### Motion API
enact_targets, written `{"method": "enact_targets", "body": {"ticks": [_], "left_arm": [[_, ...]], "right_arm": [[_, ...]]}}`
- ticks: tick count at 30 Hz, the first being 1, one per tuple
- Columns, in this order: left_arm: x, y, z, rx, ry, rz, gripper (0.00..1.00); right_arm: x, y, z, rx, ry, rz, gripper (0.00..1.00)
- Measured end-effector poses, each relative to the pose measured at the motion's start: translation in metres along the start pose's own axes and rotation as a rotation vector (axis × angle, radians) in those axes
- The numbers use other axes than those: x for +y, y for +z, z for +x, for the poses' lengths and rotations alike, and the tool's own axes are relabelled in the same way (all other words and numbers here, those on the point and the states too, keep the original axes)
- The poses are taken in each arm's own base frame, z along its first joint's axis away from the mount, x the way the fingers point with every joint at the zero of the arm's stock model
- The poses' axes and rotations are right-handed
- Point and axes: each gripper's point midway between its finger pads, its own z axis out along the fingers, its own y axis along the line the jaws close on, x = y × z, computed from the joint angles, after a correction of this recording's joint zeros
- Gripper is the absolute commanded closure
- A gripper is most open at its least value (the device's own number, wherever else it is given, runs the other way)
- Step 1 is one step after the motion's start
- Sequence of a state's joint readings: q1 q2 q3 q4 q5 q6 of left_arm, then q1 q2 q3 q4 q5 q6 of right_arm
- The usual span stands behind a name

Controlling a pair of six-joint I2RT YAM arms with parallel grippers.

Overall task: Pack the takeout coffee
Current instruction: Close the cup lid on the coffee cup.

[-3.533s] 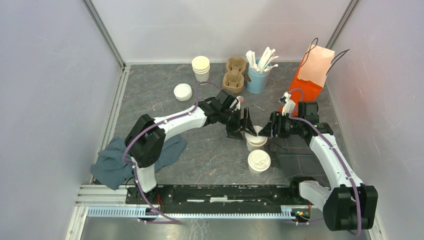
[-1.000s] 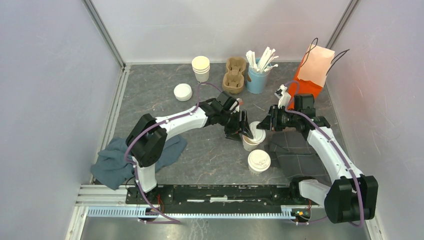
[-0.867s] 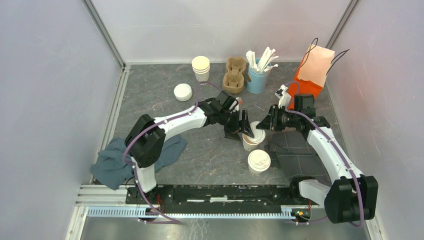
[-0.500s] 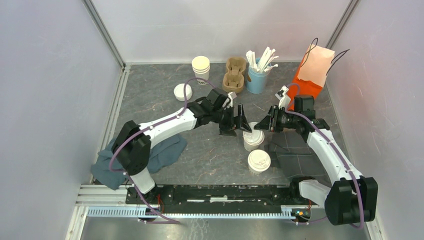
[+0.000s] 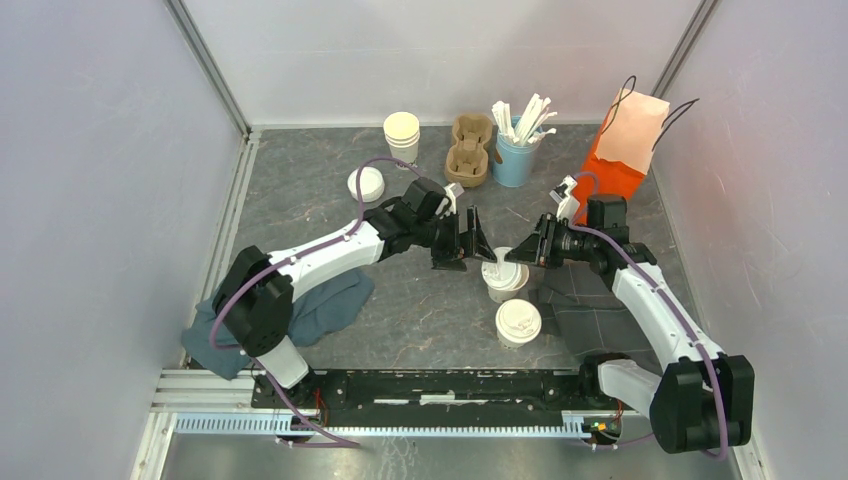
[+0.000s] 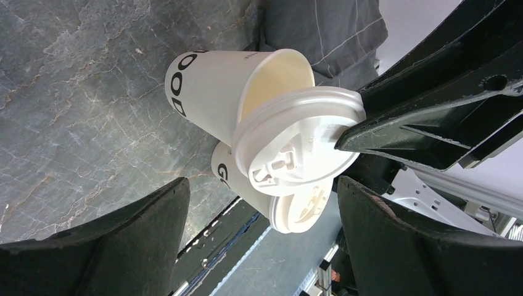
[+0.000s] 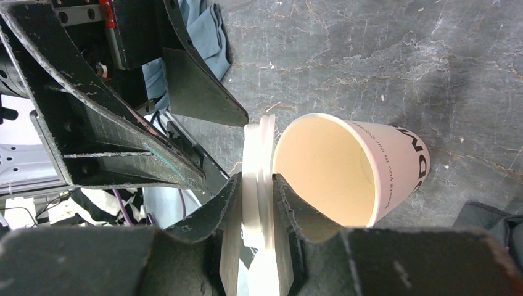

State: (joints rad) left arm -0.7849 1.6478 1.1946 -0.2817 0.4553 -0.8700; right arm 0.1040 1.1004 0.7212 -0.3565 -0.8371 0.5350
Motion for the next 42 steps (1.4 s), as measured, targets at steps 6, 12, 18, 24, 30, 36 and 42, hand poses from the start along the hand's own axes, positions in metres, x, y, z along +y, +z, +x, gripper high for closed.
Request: {"method": "enact_targets", "body": {"ticks": [6,12,18,24,30,36,42], "left_arm": [[-0.002,0.000,0.001,0.005,0.002,0.012,0.09],[-0.003,0.002,0.004,0.027,-0.008,0.023,0.16],[0.005,0.012,0.011,0.074,-0.038,0.018,0.20],[0.011,0.020,0.017,0.108,-0.051,0.013,0.24],[0.016,0.029,0.020,0.137,-0.064,0.004,0.35],[0.006,0.029,0.017,0.139,-0.051,0.029,0.37],[-0.001,0.028,0.013,0.134,-0.041,0.048,0.39]], "right_arm": [[-0.003,0.000,0.000,-0.003,-0.014,0.013,0.72],[-0.009,0.000,0.000,-0.005,-0.035,0.042,0.72],[-0.015,0.000,0.000,-0.009,-0.055,0.066,0.71],[-0.020,0.001,0.001,-0.004,-0.064,0.087,0.69],[-0.027,0.000,0.004,0.008,-0.070,0.116,0.62],[-0.035,-0.002,0.005,0.021,-0.089,0.163,0.55],[-0.036,-0.008,-0.002,0.017,-0.130,0.205,0.47]]}}
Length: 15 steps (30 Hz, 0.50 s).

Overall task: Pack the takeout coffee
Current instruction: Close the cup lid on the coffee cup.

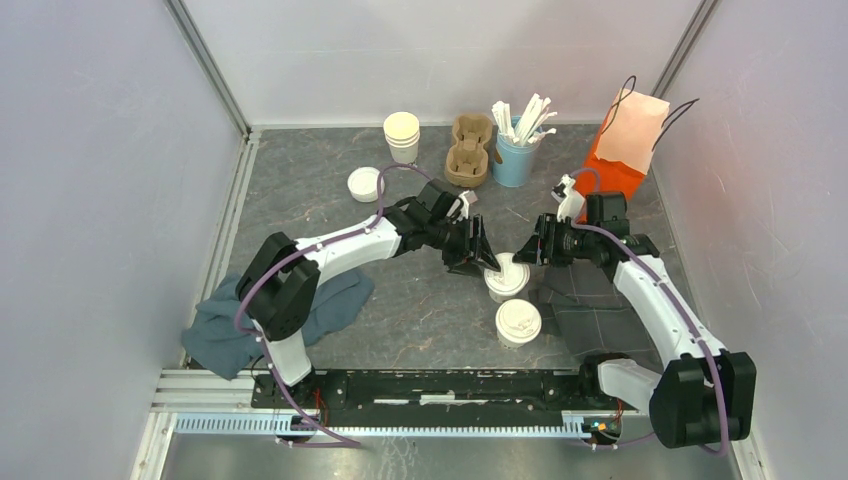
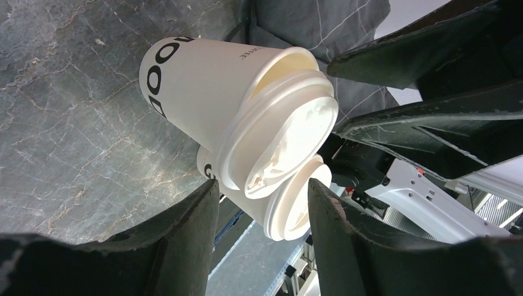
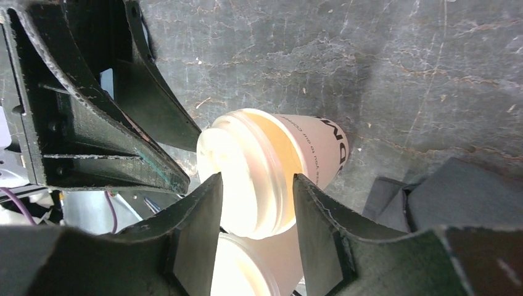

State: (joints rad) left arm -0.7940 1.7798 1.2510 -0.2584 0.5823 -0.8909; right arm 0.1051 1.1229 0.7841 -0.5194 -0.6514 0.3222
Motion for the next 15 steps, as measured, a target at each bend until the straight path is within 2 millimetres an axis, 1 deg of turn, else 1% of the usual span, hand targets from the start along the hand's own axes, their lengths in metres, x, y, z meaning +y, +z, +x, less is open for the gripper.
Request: {"method": "enact_targets", "body": {"ticks": [4,6,8,12,15], "left_arm": [[0.002,0.002,0.000,0.005,-0.004,-0.003,0.40],[0.004,0.004,0.000,0.008,-0.007,-0.007,0.39],[0.004,0.005,0.000,0.010,-0.008,-0.008,0.36],[0.004,0.005,-0.001,0.009,-0.009,-0.010,0.27],[0.004,0.005,-0.001,0.011,-0.012,-0.014,0.24]], "right_arm": [[-0.001,-0.004,-0.007,-0.005,-0.031,0.028,0.40],[-0.003,-0.007,-0.010,-0.009,-0.048,0.047,0.35],[-0.005,-0.009,-0.011,-0.008,-0.063,0.065,0.30],[-0.011,-0.010,-0.008,0.008,-0.091,0.094,0.29],[-0.013,-0.008,-0.006,0.023,-0.099,0.089,0.30]]}}
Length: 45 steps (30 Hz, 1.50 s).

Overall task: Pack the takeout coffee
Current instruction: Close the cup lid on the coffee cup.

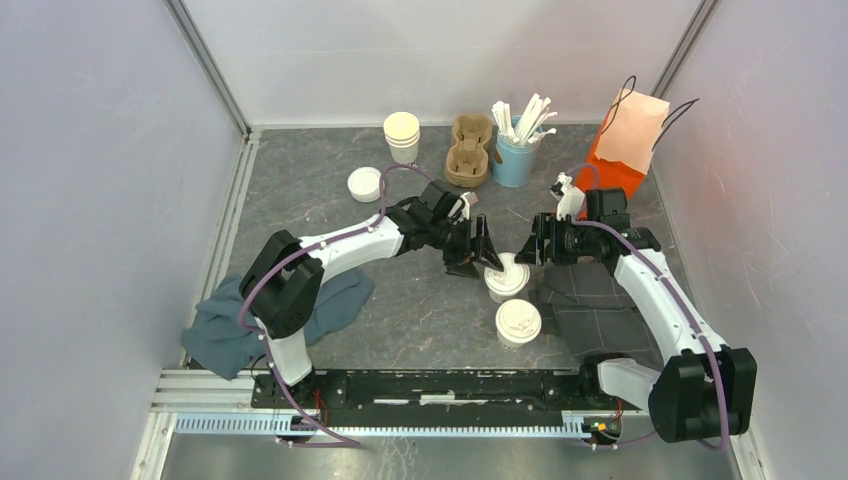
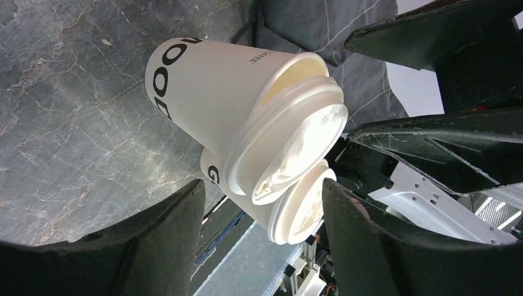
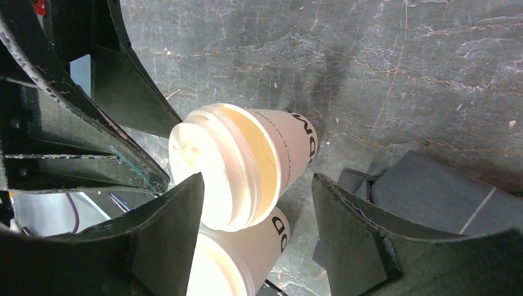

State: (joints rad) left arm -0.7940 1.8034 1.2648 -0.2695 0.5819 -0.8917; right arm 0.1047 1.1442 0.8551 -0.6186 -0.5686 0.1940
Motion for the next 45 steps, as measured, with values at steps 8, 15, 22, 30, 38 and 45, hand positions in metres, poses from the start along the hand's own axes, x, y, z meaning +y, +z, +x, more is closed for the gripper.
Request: {"method": "enact_targets", "body": {"ticks": [8,15,22,30,38,45], "left_arm": [[-0.002,0.001,0.006,0.022,-0.002,0.011,0.21],[-0.009,0.001,0.011,0.047,-0.029,0.040,0.22],[-0.013,0.001,0.009,0.038,-0.037,0.054,0.24],[-0.015,0.001,0.004,0.019,-0.032,0.052,0.23],[-0.017,0.001,-0.005,-0.022,-0.025,0.035,0.21],[-0.021,0.000,-0.013,-0.050,-0.017,0.032,0.19]], "right_arm": [[0.000,0.006,0.005,0.020,-0.009,-0.029,0.39],[-0.002,0.010,0.008,0.026,-0.007,-0.035,0.46],[-0.002,0.013,0.013,0.032,-0.002,-0.050,0.51],[-0.001,0.014,0.012,0.025,-0.005,-0.058,0.55],[-0.001,0.014,0.009,0.012,-0.013,-0.058,0.59],[-0.001,0.014,0.008,0.008,-0.016,-0.059,0.65]]}}
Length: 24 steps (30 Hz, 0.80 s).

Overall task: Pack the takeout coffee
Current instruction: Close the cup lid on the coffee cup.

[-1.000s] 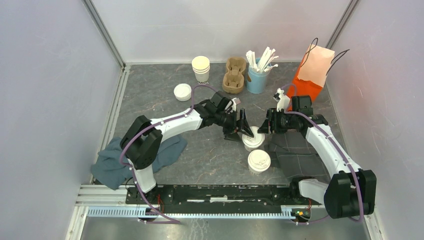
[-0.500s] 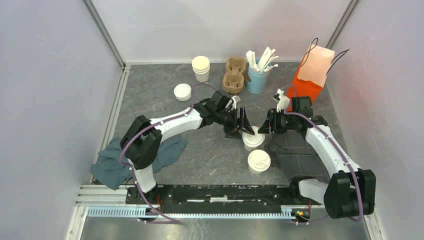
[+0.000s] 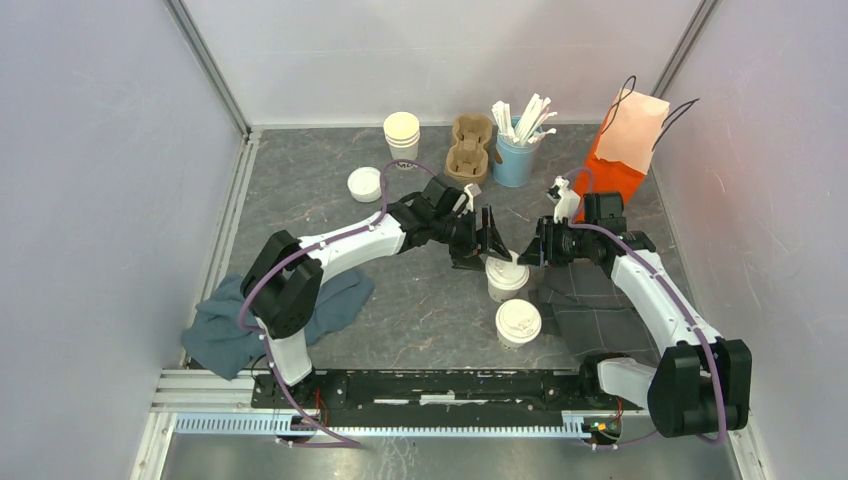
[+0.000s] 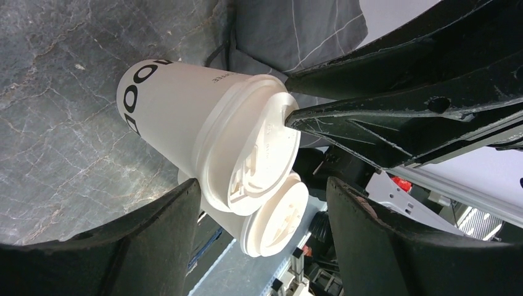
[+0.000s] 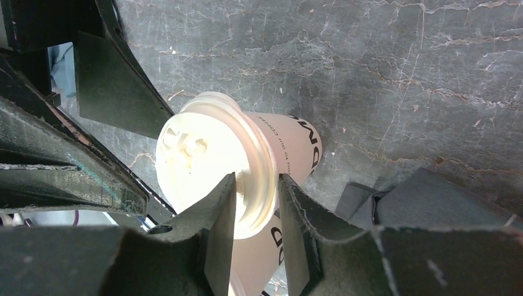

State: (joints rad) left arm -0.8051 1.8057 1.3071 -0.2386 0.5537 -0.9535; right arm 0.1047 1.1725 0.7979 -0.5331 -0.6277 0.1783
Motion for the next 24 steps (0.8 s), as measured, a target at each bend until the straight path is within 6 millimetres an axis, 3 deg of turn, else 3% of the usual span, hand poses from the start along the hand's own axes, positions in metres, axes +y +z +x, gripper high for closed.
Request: {"method": "enact_targets", "body": {"ticks": [7,14,20,24], "left_arm": [[-0.002,-0.001,-0.003,-0.009,0.000,-0.008,0.18],[0.005,-0.001,0.000,-0.001,-0.015,-0.038,0.24],[0.016,-0.002,0.004,0.007,-0.015,-0.086,0.20],[0.021,-0.003,0.005,0.007,-0.014,-0.104,0.26]], "right_arm": [[-0.002,0.001,0.004,0.009,0.007,0.005,0.67],[-0.001,-0.001,0.005,0.008,0.006,0.008,0.55],[0.002,-0.005,0.002,0.004,0.004,0.009,0.46],[0.005,-0.008,-0.003,-0.009,-0.004,0.006,0.37]]}}
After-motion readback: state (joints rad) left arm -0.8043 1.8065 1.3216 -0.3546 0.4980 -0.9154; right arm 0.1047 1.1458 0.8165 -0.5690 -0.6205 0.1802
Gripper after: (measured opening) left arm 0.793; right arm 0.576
